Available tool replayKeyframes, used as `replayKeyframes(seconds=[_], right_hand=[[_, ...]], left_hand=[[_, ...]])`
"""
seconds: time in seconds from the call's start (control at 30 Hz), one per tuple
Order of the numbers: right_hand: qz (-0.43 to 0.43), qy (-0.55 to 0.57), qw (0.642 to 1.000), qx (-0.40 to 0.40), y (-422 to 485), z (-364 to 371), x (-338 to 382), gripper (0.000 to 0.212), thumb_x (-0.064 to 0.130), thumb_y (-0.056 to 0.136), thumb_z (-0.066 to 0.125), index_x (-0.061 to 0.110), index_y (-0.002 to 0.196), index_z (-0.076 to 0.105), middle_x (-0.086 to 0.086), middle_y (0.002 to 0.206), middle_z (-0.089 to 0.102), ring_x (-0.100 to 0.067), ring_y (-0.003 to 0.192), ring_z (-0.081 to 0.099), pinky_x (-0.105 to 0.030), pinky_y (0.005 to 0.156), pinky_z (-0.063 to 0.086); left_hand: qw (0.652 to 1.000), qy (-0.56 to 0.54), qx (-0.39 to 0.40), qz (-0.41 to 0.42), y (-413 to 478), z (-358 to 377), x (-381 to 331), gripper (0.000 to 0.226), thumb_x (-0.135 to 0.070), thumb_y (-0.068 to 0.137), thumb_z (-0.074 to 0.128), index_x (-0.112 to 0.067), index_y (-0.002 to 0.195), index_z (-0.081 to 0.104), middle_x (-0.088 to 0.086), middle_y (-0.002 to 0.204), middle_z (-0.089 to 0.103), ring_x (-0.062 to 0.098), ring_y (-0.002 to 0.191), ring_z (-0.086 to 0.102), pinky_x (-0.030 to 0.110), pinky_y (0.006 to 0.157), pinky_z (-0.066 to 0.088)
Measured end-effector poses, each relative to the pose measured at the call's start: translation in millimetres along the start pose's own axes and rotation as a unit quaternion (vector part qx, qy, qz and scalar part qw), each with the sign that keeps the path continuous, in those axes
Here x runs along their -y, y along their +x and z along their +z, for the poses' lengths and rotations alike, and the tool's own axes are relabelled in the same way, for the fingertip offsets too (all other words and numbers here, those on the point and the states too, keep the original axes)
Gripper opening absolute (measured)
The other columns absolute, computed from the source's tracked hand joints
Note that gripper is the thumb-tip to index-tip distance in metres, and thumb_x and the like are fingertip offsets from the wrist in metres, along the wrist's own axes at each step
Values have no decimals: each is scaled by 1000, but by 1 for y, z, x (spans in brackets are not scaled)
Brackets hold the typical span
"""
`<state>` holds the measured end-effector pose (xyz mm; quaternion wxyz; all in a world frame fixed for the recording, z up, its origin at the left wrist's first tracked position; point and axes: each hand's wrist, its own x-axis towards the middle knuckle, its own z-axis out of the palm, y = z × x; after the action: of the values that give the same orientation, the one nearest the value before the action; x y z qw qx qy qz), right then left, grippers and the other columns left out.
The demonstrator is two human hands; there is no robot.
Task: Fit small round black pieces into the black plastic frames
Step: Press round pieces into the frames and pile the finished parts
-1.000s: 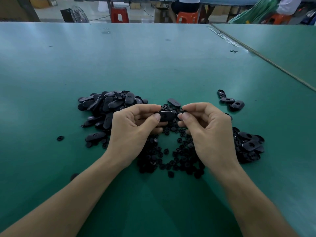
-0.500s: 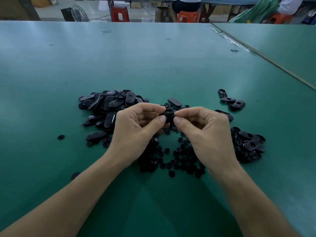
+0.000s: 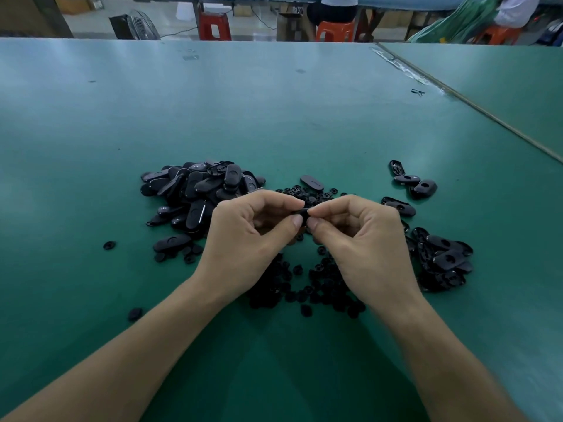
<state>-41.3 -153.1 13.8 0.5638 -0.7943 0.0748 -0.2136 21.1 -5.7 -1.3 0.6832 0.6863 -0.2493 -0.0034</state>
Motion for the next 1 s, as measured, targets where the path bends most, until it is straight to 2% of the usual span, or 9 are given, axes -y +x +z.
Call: replayKeyframes(seconds=[0.17,0.3,0.47,0.57,0.7,0.8,0.87,1.0], right_hand=[[-16,-38,999,-21,-1,2,0,20,10,83,79,28,78,72,16,73,73,-3,68,70,-18,66,56],[-19,-53,998,-14,-4,4,0,19,8,86,76,27,87,77,15,74,74,1,72,70,-14,70,55],[-8,-34,999,26,-3,4,1,19,9,88,73,25,97,79,14,85,76,0,81,71,-20,79,57],[-14,-35,999,30,-2,3,1,20,10,88,74,26,97,79,15,86,76,1,83,71,-15,78,54],[-38,-72,997,2,-2,2,0,27,13,87,75,37,99,74,14,94,69,0,86,65,-6,73,45],[-23,-53,998,24,-1,1,0,27,12,89,73,32,107,73,15,99,72,1,93,67,-11,81,50],[-13,-21,999,39,0,0,0,24,7,90,72,27,104,75,14,95,75,1,92,70,-16,86,53],[0,6,999,45,2,-3,-1,19,7,87,76,23,99,77,12,90,77,0,86,72,-17,81,55]], left_hand=[[998,58,-2,24,-3,3,-1,25,-7,82,75,-29,94,74,-8,84,77,11,76,73,26,72,59],[994,97,-16,36,-3,5,0,30,2,83,77,-25,96,74,-8,86,76,11,77,73,21,73,58],[997,72,-19,18,1,1,2,25,0,85,76,-23,95,74,-4,86,77,16,79,74,30,72,61],[999,52,-14,7,2,1,2,29,2,87,73,-26,95,72,-1,86,76,23,77,73,34,66,62],[1000,18,1,1,2,1,1,31,1,86,72,-28,96,70,-1,86,74,10,73,67,26,61,59],[1000,4,13,-3,1,0,0,24,-8,82,71,-27,96,69,-7,85,74,5,75,67,25,64,59],[1000,-6,19,-10,2,0,0,23,-10,81,71,-26,97,69,-8,85,74,6,74,67,27,63,60],[999,-25,9,-24,2,-3,1,25,-13,78,77,-31,96,72,-1,84,76,10,73,69,30,63,60]])
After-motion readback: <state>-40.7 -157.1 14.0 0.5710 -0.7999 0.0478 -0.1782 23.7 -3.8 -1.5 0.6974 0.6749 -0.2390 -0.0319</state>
